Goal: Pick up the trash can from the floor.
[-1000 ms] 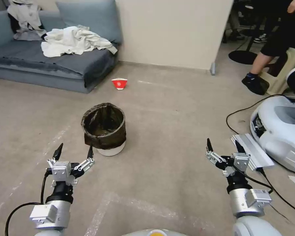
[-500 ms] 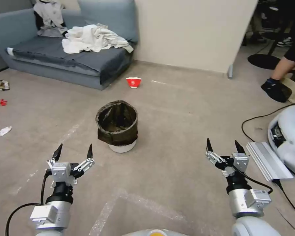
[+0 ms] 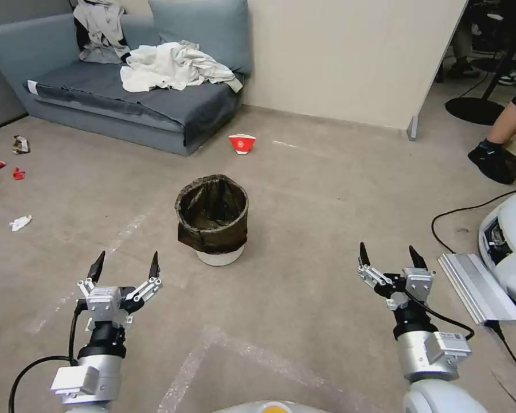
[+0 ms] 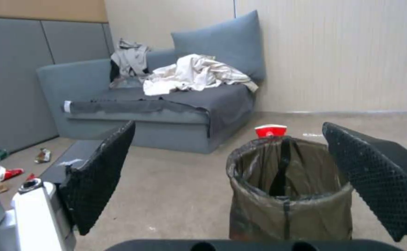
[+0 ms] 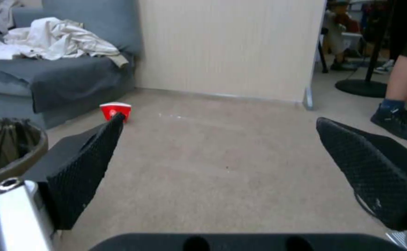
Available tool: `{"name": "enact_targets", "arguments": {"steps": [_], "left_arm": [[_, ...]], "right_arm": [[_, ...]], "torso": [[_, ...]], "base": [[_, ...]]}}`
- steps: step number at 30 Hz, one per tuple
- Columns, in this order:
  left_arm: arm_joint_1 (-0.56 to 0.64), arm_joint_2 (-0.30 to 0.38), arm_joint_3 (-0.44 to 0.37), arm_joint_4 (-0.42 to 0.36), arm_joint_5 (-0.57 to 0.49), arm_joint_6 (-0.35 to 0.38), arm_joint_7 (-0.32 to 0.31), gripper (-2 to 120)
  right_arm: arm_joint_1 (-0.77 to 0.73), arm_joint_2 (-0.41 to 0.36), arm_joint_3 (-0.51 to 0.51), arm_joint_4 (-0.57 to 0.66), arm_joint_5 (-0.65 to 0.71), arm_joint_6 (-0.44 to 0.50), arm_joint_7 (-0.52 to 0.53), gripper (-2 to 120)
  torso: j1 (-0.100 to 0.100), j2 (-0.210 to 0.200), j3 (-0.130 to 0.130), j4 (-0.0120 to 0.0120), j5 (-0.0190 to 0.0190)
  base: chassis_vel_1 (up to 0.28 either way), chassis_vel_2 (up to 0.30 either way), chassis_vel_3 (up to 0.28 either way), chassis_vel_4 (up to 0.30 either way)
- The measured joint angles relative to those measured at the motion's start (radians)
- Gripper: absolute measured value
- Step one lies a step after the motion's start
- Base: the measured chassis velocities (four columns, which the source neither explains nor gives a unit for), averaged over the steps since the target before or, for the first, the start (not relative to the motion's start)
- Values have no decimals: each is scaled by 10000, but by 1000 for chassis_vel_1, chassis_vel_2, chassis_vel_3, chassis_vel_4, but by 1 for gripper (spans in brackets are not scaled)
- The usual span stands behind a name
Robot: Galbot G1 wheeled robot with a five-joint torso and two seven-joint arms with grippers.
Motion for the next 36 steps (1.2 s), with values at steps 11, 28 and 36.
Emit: {"name": "enact_targets", "arguments": {"steps": [11,28,36], "left_arm": [[8,11,-72,-100,-139,83,13,100],[-4,27,-116,-225,-264,357,6,100],[-59,40,-241,-237,-405,434,-15,100]], "right_arm": [[-21,16,-84,5,-87,43,34,100],[27,66,-350,-81,-275,50,60,100],[47,79,-430,-134,-285,74,82,100]], "torso": [[1,0,2,0,0],[1,0,1,0,0],[1,0,0,-1,-1]], "base": [[-102,105,108,-99],[-109,107,112,-106],[-127,131,128,-119]]}}
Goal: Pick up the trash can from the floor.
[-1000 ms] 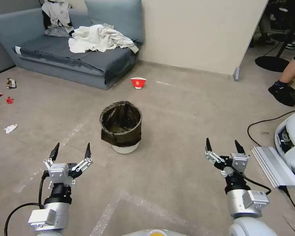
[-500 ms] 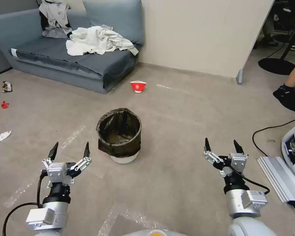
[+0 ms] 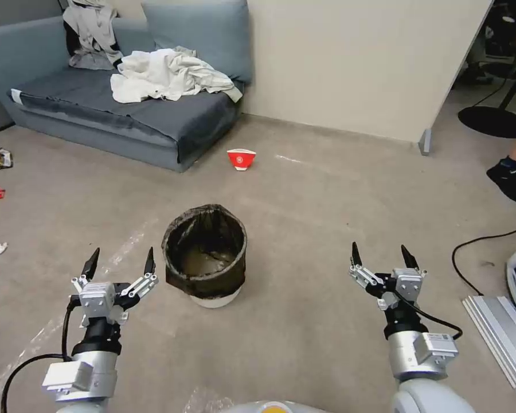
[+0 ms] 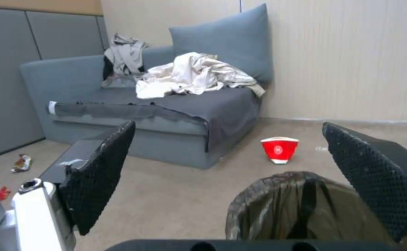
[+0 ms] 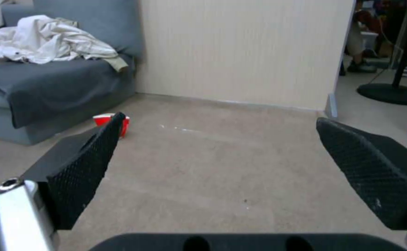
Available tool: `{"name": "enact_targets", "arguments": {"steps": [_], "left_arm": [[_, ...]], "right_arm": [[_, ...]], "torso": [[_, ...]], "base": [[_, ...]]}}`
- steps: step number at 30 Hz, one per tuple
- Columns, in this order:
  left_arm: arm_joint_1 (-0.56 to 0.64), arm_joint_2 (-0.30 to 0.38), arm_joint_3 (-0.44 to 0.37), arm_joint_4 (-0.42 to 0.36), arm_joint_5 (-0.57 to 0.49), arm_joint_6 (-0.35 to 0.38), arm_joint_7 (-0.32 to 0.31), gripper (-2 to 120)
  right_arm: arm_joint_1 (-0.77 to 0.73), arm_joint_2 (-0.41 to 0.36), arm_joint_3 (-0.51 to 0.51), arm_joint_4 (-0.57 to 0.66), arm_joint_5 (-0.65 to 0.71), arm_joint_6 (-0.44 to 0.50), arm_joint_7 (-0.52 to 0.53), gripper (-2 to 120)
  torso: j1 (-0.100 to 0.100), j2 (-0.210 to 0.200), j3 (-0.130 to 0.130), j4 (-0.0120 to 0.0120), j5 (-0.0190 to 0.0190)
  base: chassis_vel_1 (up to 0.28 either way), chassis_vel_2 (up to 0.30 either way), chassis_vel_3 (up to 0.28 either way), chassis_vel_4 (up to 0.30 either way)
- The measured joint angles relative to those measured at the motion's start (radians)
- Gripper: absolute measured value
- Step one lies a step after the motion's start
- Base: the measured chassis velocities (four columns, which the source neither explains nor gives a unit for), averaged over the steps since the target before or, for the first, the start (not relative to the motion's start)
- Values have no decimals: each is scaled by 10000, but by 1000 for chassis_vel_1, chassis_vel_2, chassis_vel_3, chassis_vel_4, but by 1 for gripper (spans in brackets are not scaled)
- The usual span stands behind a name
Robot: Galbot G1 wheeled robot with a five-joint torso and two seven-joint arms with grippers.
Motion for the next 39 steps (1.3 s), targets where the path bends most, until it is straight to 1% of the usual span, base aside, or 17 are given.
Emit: {"name": "enact_targets", "arguments": {"steps": [6,9,10,12,14,15,17,19,20,23,24,25,28,29,32,37,39], "left_arm": [[-106,65,-43,37,-111,309,-39,100],[-604,539,-2,67,-879,1388,-160,100],[-604,539,-2,67,-879,1388,-160,100],[-872,861,44,66,-1462,2063,-177,100],[-1161,1155,81,56,-2052,3087,-271,100],[-1161,1155,81,56,-2052,3087,-271,100],[-1526,1476,134,47,-2576,4361,-475,100],[-1899,1753,235,90,-3057,5150,-726,100],[-1899,1753,235,90,-3057,5150,-726,100],[-2504,2067,412,318,-3753,6229,-1329,100],[-2504,2067,412,318,-3753,6229,-1329,100],[-2658,2134,448,395,-4016,6553,-1519,100],[-3248,2278,574,861,-5239,7687,-2208,100],[-3248,2278,574,861,-5239,7687,-2208,100],[-3751,2359,752,1499,-5662,8324,-2349,100],[-4252,2392,1045,2210,-5696,8576,-2441,100],[-4301,2391,1070,2272,-5696,8596,-2457,100]], "right_arm": [[11,-6,-3,0,5,0,2,100],[22,-21,-20,-42,10,-60,2,100],[22,-21,-20,-42,10,-60,2,100],[11,-67,-38,-91,23,-99,22,100],[-27,-134,-39,-117,49,-136,35,100],[-27,-134,-39,-117,49,-136,35,100],[-45,-186,-39,-173,72,-159,61,100],[-53,-185,-37,-213,72,-224,81,100],[-53,-185,-37,-213,72,-224,81,100],[-58,-115,-67,-276,67,-328,112,100],[-58,-115,-67,-276,67,-328,112,100],[-61,-102,-77,-296,64,-340,121,100],[-77,-138,-79,-324,60,-380,157,100],[-77,-138,-79,-324,60,-380,157,100],[-64,-277,17,-325,71,-469,165,100],[-74,-335,22,-430,78,-498,172,100],[-75,-335,18,-438,79,-498,174,100]], "torso": [[0,0,0,1,-1],[1,-1,2,2,-2],[1,-1,2,2,-2],[1,0,1,1,2],[0,0,0,1,0],[0,0,0,1,0],[0,0,0,3,0],[0,0,0,2,1],[0,0,0,2,1],[0,0,0,0,1],[0,0,0,0,1],[0,0,1,0,1],[0,0,1,2,0],[0,0,1,2,0],[0,0,1,0,1],[0,0,1,1,1],[0,0,1,1,0]], "base": [[-129,125,129,-129],[-101,114,103,-98],[-65,95,80,-84],[-32,47,23,-30],[0,0,0,0],[0,0,0,0],[0,0,0,0],[0,0,0,0],[0,0,0,0],[0,0,0,0],[0,0,0,0],[0,0,0,0],[0,0,0,0],[0,0,0,0],[0,0,0,0],[0,0,0,0],[0,0,0,0]]}}
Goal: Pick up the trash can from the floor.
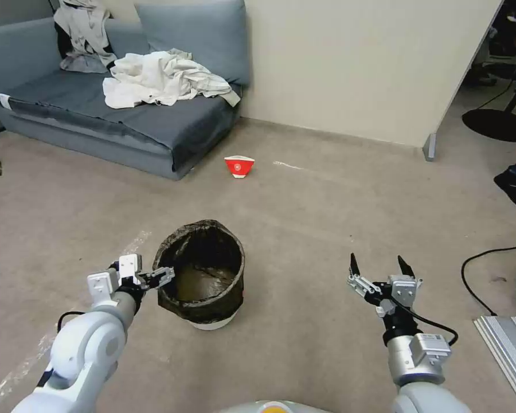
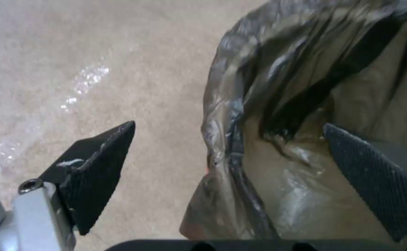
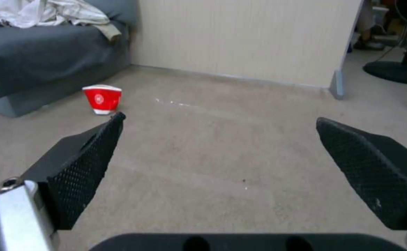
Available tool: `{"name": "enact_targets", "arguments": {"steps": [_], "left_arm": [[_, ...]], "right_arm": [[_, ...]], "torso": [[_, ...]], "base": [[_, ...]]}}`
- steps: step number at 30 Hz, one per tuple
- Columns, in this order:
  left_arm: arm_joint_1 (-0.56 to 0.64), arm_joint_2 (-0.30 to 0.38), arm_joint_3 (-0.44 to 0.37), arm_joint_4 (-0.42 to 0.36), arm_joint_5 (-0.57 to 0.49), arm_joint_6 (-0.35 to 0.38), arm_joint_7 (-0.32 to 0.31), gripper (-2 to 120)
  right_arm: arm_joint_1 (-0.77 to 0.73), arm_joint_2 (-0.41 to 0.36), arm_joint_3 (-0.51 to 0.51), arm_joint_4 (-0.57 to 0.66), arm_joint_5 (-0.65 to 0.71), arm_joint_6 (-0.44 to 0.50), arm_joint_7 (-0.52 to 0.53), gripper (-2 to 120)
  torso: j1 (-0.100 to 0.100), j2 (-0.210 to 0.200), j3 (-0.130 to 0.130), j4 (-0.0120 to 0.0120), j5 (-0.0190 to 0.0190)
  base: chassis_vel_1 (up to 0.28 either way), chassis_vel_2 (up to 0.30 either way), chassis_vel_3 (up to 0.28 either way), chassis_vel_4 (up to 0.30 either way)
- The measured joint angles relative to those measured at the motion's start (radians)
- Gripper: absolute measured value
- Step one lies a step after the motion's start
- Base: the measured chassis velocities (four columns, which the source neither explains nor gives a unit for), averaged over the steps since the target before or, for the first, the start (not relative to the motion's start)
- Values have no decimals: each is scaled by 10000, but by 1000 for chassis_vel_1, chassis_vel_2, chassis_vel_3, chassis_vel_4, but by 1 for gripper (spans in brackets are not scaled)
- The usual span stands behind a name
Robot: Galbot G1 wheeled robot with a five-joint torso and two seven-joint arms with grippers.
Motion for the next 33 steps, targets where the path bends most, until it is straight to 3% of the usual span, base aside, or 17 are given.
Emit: {"name": "enact_targets", "arguments": {"steps": [2,12,14,17,18,23,27,29,31,33], "left_arm": [[-324,-6,184,409,0,80,-11,100],[-779,-7,523,847,12,339,-125,100],[-1021,-40,777,1010,-264,656,-685,85],[-1063,-50,874,1058,-308,670,-854,81],[-1100,-64,947,1101,-347,671,-995,74],[-1119,-98,1011,1134,-561,671,-1207,60],[-1076,-128,1031,1162,-709,665,-1347,42],[-1063,-132,1031,1161,-729,663,-1370,42],[-1050,-141,1031,1161,-780,658,-1426,28],[-1053,-157,1031,1161,-825,656,-1506,25]], "right_arm": [[-6,17,-38,-52,0,0,16,100],[-6,70,-50,-106,-4,2,39,100],[-37,52,-51,-66,-3,65,18,100],[-50,42,-50,-36,-2,85,10,100],[-50,31,-46,-19,2,99,5,100],[-51,34,-94,-1,18,142,-27,100],[-42,41,-202,-1,24,231,-126,100],[-42,41,-204,-1,24,232,-127,100],[-28,42,-241,-1,25,250,-151,100],[-29,42,-250,-1,25,265,-162,100]], "torso": [[0,0,0,0,1],[0,0,0,1,1],[1,0,0,0,1],[0,0,0,0,1],[0,0,0,0,1],[0,0,0,0,2],[0,0,0,0,1],[0,0,0,0,1],[1,0,0,0,1],[0,0,0,0,1]], "base": [[0,0,0,0],[0,0,0,0],[0,0,0,0],[0,0,0,0],[0,0,0,0],[0,0,0,0],[0,0,0,0],[0,0,0,0],[0,0,0,0],[0,0,0,0]]}}
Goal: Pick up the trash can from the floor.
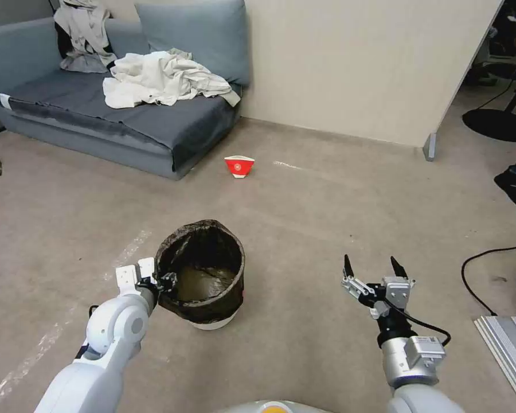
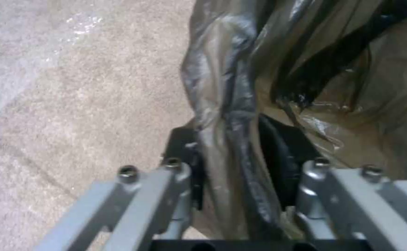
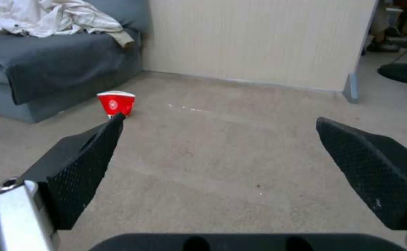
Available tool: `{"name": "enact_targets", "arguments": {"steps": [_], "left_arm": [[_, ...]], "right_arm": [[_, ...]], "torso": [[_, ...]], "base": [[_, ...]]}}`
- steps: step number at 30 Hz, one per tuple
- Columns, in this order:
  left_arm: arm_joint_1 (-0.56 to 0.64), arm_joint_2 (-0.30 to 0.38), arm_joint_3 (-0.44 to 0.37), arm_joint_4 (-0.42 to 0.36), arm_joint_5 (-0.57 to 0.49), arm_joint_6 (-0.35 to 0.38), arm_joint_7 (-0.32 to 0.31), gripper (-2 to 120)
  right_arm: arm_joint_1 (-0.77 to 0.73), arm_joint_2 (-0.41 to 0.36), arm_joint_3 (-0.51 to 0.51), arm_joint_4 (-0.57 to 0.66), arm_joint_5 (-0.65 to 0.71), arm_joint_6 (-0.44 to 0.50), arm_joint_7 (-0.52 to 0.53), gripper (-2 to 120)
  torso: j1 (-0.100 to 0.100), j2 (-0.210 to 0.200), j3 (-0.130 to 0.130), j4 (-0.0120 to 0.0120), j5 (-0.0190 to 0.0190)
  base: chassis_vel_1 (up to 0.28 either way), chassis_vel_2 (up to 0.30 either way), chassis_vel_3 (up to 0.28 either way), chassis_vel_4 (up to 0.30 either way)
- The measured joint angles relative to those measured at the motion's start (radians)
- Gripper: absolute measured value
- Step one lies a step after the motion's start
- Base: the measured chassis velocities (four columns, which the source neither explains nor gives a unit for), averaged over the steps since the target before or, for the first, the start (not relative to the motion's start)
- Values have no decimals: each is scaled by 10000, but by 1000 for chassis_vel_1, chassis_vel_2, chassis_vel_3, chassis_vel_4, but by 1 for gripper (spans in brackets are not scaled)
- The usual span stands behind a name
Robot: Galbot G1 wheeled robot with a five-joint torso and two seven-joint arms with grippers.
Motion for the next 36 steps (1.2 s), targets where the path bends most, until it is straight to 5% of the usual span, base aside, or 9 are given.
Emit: {"name": "enact_targets", "arguments": {"steps": [7,14,26,36], "left_arm": [[-13,-63,10,3,-86,-12,-153,3],[36,-116,7,-51,-43,-37,-166,1],[858,-40,-591,-893,-249,-1635,1143,1],[1730,35,-1050,-2663,-407,-2344,1334,1]], "right_arm": [[-1,-5,3,2,-3,69,-37,100],[-6,-6,13,11,-13,145,-44,100],[34,-4,26,-52,-40,168,-43,100],[110,22,46,-107,-43,195,-10,100]], "torso": [[0,0,-1,-3,-1],[0,0,-1,0,-1],[-1,0,0,0,0],[-1,1,-1,0,0]], "base": [[0,0,0,0],[0,0,0,0],[0,0,0,0],[0,0,0,0]]}}
